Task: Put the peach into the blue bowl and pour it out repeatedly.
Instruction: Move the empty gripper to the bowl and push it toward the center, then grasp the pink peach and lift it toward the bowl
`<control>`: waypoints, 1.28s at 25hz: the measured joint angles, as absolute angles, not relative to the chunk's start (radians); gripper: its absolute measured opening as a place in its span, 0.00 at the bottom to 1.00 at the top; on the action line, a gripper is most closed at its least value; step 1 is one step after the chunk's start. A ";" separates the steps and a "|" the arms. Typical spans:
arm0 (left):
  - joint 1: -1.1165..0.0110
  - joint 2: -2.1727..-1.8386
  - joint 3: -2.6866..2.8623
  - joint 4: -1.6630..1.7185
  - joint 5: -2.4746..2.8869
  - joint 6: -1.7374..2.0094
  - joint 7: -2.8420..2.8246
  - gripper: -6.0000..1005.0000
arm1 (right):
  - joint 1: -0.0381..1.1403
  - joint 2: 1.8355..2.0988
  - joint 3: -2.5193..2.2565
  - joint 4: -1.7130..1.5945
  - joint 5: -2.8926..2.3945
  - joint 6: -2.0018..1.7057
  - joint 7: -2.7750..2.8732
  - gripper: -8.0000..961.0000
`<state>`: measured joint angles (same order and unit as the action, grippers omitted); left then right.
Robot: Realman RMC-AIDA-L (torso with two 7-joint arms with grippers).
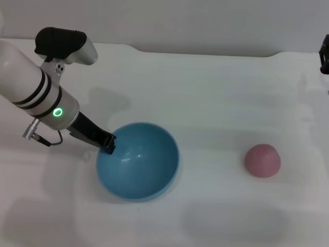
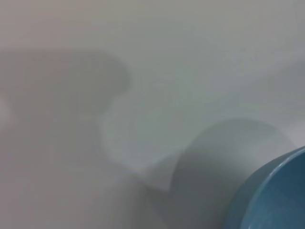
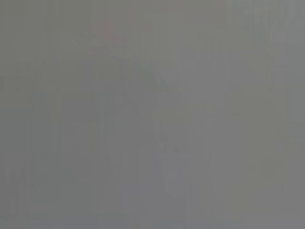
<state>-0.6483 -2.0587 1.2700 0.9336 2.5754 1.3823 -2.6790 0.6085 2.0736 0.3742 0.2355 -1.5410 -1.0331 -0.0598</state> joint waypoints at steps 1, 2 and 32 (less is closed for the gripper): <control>-0.648 -2.059 1.270 0.931 2.575 1.382 -2.678 0.05 | 0.623 2.067 0.372 0.242 -1.547 -1.031 0.003 0.49; -0.648 -2.059 1.270 0.931 2.575 1.382 -2.678 0.04 | 0.623 2.067 0.372 0.242 -1.547 -1.031 0.003 0.49; -0.694 -2.060 1.269 0.936 2.536 1.343 -2.679 0.01 | 0.926 2.027 -0.705 -0.756 -2.785 -1.510 2.463 0.49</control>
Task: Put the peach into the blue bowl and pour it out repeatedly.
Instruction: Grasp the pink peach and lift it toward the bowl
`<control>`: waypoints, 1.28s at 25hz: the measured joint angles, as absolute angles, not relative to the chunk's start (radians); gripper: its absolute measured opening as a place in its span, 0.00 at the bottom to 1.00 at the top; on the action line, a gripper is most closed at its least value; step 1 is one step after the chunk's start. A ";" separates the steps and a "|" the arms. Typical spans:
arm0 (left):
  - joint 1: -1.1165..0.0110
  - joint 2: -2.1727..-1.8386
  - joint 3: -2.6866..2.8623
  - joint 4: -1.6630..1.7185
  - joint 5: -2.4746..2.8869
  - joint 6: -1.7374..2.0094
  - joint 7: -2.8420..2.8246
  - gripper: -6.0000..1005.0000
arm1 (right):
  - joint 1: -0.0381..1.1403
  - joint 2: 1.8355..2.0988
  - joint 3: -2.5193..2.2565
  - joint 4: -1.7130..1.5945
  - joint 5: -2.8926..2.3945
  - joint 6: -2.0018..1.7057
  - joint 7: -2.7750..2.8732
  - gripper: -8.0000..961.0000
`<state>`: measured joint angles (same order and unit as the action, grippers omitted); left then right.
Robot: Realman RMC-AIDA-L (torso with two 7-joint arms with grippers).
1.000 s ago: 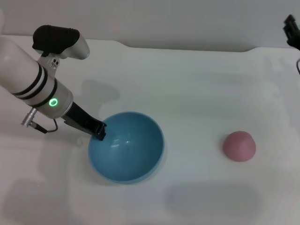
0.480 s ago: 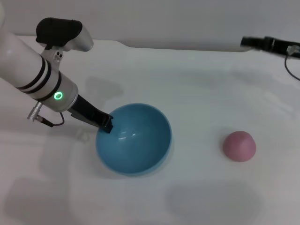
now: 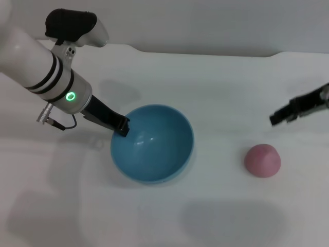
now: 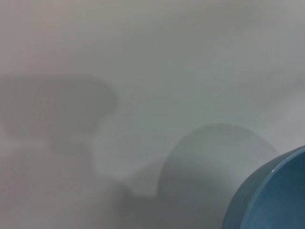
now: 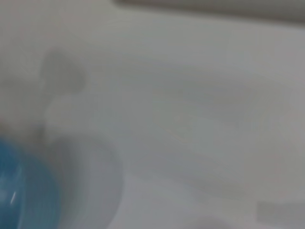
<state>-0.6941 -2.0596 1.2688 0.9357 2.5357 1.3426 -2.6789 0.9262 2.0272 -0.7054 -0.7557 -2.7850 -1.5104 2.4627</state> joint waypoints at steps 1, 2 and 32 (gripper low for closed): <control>-0.696 -2.060 1.269 0.936 2.536 1.340 -2.680 0.01 | 0.926 2.032 -0.733 -0.755 -2.788 -1.522 2.459 0.49; -0.701 -2.060 1.269 0.936 2.536 1.337 -2.680 0.01 | 0.925 2.036 -0.752 -0.754 -2.789 -1.524 2.457 0.49; -0.753 -2.063 1.270 0.938 2.534 1.319 -2.676 0.01 | 0.950 2.075 -0.902 -0.473 -2.804 -1.231 2.473 0.49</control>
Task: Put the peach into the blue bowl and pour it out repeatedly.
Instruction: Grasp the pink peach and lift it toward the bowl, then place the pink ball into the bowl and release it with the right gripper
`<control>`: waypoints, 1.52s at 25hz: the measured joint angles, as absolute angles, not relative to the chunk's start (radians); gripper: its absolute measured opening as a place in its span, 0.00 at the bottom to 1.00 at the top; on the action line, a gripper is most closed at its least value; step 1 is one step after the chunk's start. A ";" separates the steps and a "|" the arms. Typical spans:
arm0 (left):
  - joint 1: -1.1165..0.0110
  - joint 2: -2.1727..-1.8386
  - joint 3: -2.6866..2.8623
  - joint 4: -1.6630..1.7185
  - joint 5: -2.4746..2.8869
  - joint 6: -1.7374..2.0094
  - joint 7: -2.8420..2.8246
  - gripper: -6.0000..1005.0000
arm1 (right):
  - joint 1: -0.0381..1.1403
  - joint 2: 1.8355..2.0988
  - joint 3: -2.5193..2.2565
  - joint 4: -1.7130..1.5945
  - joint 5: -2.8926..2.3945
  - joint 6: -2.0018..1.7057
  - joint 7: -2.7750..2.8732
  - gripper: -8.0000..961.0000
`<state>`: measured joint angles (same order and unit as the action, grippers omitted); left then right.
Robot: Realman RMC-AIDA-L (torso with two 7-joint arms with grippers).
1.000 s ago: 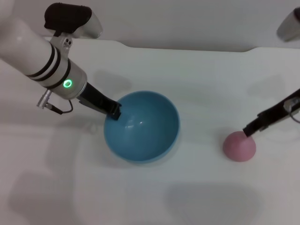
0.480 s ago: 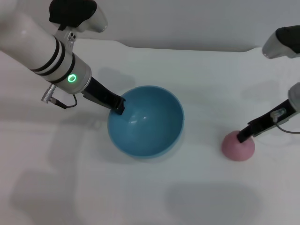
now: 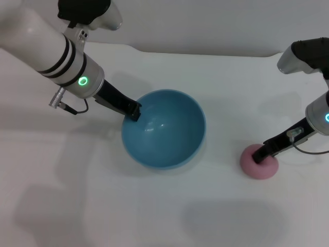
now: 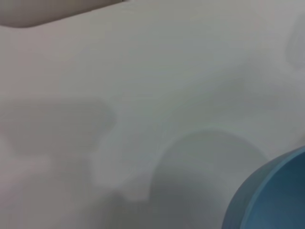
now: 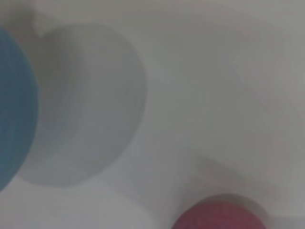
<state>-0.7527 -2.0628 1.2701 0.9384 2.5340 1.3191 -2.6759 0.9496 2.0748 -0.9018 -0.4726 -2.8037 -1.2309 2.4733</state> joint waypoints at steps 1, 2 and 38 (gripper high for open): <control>-0.755 -2.063 1.270 0.939 2.534 1.319 -2.675 0.01 | 0.948 2.075 -0.908 -0.472 -2.804 -1.227 2.469 0.48; -0.757 -2.063 1.270 0.939 2.534 1.319 -2.674 0.01 | 0.945 2.075 -0.919 -0.471 -2.804 -1.220 2.466 0.46; -0.837 -2.077 1.588 0.930 2.424 1.217 -2.857 0.00 | 0.709 2.054 -0.975 -1.082 -2.226 -1.502 2.221 0.05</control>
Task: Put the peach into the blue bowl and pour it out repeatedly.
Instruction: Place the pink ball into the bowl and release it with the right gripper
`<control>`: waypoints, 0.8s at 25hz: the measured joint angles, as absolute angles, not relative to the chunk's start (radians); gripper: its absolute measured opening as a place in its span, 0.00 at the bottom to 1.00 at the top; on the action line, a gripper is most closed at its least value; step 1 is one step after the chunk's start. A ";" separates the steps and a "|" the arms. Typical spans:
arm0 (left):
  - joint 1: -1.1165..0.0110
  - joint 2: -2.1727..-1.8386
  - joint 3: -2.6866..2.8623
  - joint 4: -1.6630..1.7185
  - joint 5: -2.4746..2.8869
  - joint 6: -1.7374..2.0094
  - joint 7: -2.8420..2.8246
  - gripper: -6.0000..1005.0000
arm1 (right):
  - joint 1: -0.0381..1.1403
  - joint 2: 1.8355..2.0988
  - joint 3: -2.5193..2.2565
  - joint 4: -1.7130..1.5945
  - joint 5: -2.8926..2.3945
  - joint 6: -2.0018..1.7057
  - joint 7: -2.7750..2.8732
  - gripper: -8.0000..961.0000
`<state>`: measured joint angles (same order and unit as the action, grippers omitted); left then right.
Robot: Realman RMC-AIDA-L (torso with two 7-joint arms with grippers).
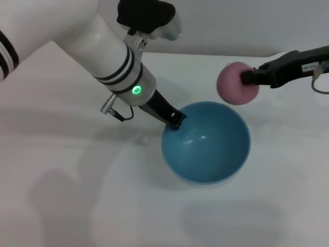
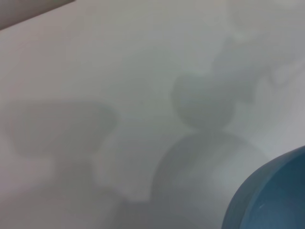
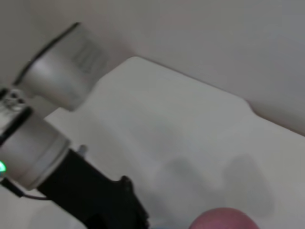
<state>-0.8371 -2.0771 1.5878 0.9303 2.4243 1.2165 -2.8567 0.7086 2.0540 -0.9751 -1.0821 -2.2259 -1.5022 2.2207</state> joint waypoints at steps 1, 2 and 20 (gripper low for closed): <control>-0.837 -2.077 1.591 0.928 2.424 1.212 -2.862 0.01 | 0.708 2.058 -0.982 -1.090 -2.225 -1.505 2.214 0.05; -0.837 -2.077 1.592 0.926 2.423 1.210 -2.865 0.01 | 0.707 2.061 -0.992 -1.095 -2.224 -1.507 2.207 0.05; -0.829 -2.077 1.594 0.922 2.427 1.195 -2.870 0.01 | 0.657 2.073 -1.293 -1.101 -2.263 -1.523 2.143 0.07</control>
